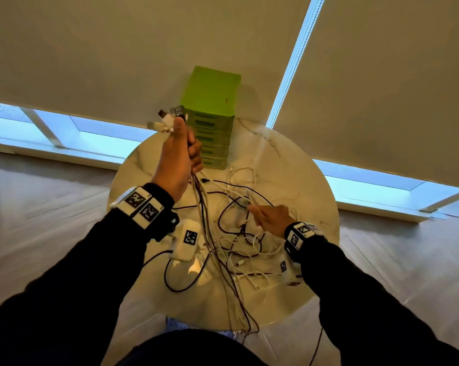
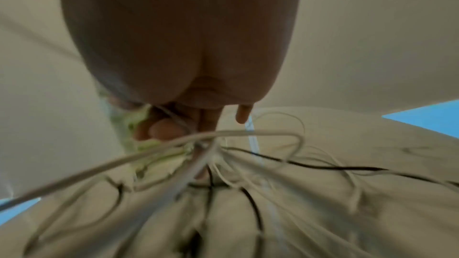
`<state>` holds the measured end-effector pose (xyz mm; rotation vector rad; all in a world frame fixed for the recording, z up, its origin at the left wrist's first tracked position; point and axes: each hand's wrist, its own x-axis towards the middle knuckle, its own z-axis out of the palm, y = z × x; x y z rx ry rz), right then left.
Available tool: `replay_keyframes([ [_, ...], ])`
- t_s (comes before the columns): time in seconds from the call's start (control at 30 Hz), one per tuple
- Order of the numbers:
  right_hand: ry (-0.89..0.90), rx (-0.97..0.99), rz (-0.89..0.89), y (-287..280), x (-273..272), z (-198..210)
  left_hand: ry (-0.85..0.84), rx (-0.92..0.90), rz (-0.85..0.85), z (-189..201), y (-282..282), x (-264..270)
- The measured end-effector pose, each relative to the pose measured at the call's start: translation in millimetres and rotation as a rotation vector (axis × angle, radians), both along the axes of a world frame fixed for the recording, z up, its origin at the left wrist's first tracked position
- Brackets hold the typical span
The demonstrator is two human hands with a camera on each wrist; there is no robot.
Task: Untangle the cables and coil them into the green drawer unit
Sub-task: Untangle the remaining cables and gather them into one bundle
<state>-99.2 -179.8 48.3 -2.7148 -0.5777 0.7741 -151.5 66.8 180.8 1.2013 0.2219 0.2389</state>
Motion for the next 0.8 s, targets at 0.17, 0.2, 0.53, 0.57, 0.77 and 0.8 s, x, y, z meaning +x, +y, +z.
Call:
replay_keyframes([
  [0.17,-0.131,0.231,-0.159,9.3,25.1,56.3,0.187,0.328,-0.058,-43.9,-19.6,-0.3],
  [0.2,-0.183,0.257,-0.138,14.6,25.1,67.8,0.231,0.379,-0.074,-53.5,-27.3,1.2],
  [0.53,-0.008,0.563,0.034,51.9,-21.1,88.5,0.307,-0.011,0.014,-47.5,-60.6,20.3],
  [0.57,0.075,0.553,0.055,48.1,-23.5,84.0,0.294,-0.086,0.035,-44.4,-59.6,22.6],
  [0.77,0.494,0.363,0.225,10.2,-37.0,27.4,0.115,-0.393,0.121,-19.1,-26.6,33.2],
  [0.8,0.514,0.352,0.224,0.0,-37.1,18.8,0.094,-0.368,0.141,-14.6,-18.5,34.3],
])
